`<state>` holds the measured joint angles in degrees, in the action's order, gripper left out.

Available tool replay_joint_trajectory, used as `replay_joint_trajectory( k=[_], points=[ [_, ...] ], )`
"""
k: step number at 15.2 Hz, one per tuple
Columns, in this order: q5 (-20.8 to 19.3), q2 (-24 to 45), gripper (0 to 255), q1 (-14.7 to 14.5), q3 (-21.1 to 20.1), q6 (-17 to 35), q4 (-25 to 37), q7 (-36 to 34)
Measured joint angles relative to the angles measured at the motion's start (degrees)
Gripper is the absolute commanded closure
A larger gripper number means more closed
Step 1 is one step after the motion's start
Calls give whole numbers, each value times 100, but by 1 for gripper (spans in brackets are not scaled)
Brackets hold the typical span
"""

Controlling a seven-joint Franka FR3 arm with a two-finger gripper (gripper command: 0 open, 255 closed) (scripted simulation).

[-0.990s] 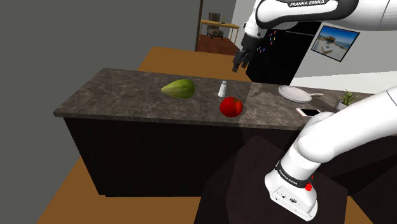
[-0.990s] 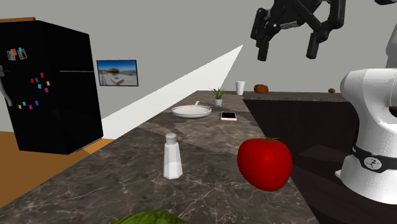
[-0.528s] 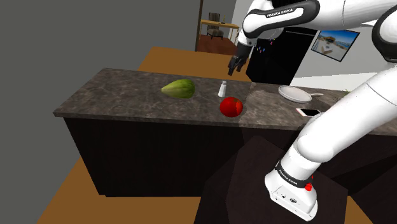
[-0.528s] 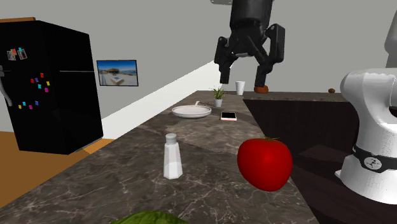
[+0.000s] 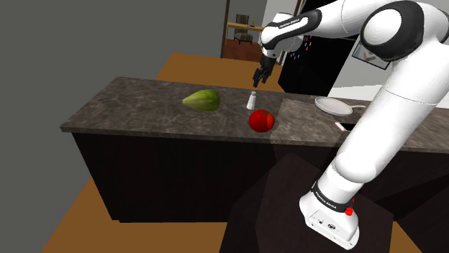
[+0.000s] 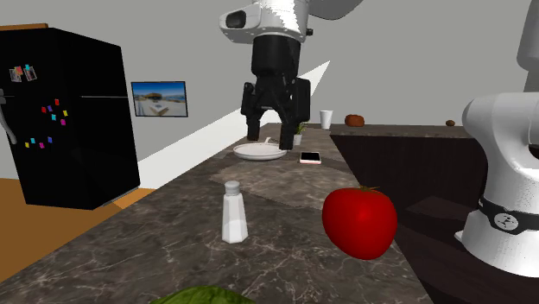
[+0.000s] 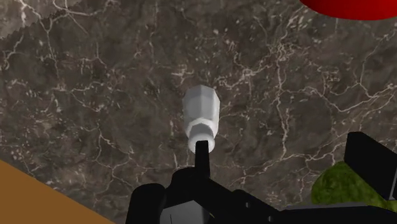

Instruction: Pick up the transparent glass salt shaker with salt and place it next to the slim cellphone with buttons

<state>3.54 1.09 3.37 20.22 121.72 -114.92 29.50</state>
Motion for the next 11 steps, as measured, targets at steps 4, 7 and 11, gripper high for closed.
replay_joint_trajectory(
  k=[4,7,11],
  points=[
    [427,951,0,192,79,74,743,479],
    [601,1334,0,294,70,171,973,661],
    [708,1554,0,333,40,387,957,742]
  ],
)
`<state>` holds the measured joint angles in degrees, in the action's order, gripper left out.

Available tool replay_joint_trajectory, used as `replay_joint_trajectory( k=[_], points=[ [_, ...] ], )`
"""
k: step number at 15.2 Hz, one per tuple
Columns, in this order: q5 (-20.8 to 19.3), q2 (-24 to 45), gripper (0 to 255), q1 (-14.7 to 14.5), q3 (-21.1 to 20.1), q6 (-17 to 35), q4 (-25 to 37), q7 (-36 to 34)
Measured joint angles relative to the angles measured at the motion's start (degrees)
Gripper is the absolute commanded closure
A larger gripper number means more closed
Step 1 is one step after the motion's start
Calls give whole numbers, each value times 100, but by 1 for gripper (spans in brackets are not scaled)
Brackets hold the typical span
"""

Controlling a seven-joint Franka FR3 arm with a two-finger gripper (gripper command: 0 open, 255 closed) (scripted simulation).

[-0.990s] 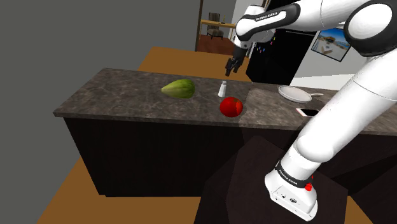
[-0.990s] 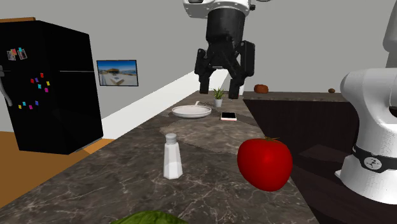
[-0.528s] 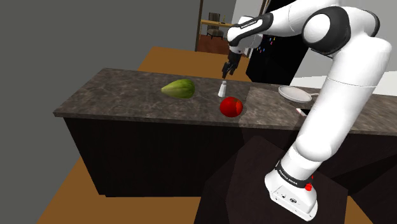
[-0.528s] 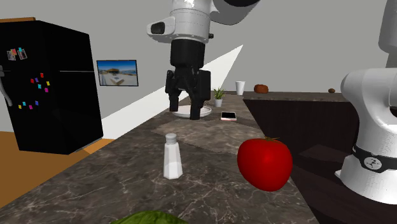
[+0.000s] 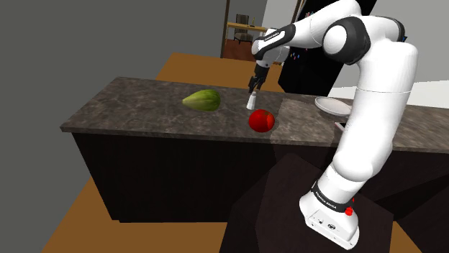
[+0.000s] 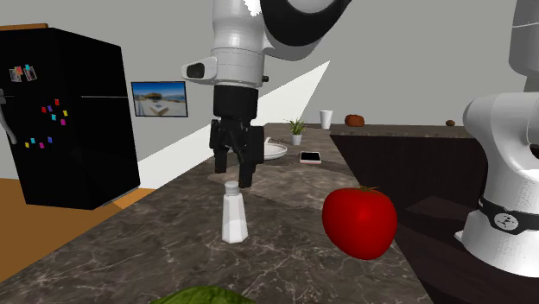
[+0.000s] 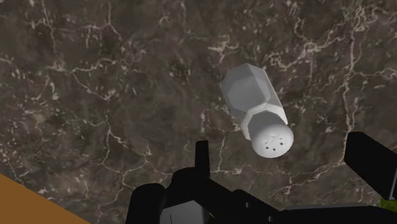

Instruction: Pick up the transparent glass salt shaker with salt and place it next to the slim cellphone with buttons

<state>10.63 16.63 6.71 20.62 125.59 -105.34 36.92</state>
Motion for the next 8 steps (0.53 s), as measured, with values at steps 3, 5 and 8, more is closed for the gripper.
replay_joint_trajectory(
  k=[3,5,8],
  points=[
    [48,91,0,10,-19,127,-43,31],
    [56,103,0,15,-20,151,-55,40],
    [57,102,0,14,-21,160,-64,41]
  ],
)
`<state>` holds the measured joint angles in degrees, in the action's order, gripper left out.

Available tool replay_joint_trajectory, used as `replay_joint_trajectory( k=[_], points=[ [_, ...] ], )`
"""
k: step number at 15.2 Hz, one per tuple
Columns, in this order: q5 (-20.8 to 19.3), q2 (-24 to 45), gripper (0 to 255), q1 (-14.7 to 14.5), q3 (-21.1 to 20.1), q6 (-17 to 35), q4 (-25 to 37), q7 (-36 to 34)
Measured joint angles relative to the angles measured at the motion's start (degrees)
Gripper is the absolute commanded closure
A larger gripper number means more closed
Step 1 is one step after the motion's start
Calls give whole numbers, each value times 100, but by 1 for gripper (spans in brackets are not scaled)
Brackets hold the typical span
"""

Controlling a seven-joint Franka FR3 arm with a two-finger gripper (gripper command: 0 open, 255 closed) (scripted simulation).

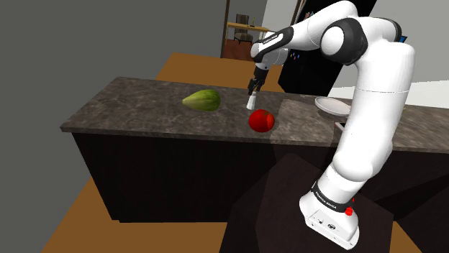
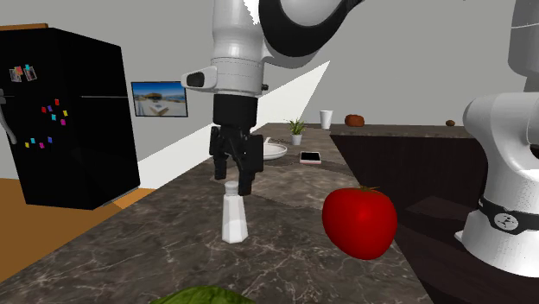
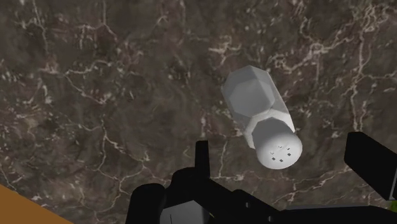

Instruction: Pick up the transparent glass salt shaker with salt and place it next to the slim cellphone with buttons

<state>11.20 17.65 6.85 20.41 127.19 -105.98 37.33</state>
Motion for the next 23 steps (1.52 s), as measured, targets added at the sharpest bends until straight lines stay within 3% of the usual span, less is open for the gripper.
replay_joint_trajectory(
  k=[1,12,23],
  points=[
    [0,0,255,0,0,0,0,0],
    [-9,-14,255,-4,2,-27,15,-9],
    [-183,-291,255,-32,62,-733,471,-150]
  ],
)
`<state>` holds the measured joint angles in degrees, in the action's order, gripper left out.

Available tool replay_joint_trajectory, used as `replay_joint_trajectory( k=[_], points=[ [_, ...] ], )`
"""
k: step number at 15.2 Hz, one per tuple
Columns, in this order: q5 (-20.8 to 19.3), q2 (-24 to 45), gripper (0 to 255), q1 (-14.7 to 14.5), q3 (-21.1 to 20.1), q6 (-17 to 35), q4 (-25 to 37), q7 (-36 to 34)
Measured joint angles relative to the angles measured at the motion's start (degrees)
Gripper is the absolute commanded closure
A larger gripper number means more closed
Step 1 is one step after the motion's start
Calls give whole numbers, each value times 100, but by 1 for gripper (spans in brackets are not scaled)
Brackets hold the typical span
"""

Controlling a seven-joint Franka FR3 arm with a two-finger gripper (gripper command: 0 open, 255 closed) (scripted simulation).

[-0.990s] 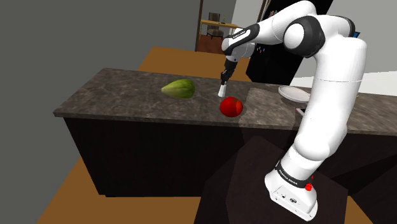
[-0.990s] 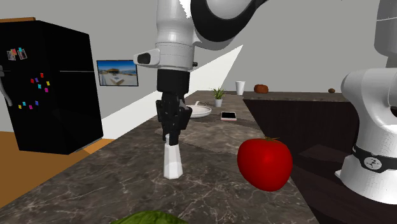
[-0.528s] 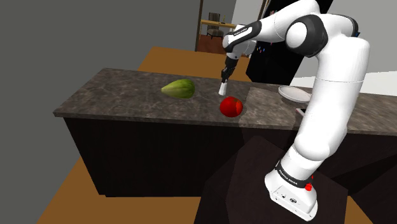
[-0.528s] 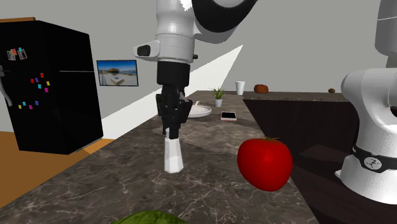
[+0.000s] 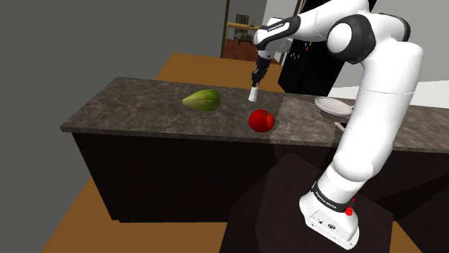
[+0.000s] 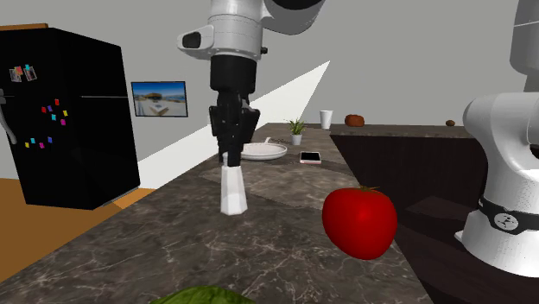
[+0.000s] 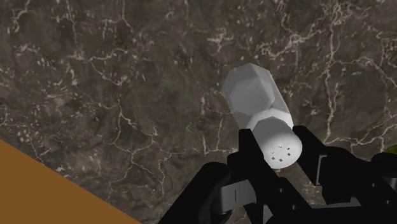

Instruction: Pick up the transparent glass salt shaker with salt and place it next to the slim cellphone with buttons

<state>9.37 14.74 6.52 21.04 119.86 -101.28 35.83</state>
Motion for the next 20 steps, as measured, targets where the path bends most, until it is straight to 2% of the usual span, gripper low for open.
replay_joint_trajectory(
  k=[20],
  points=[
    [-160,-236,255,14,56,-1461,1249,-169]
  ],
)
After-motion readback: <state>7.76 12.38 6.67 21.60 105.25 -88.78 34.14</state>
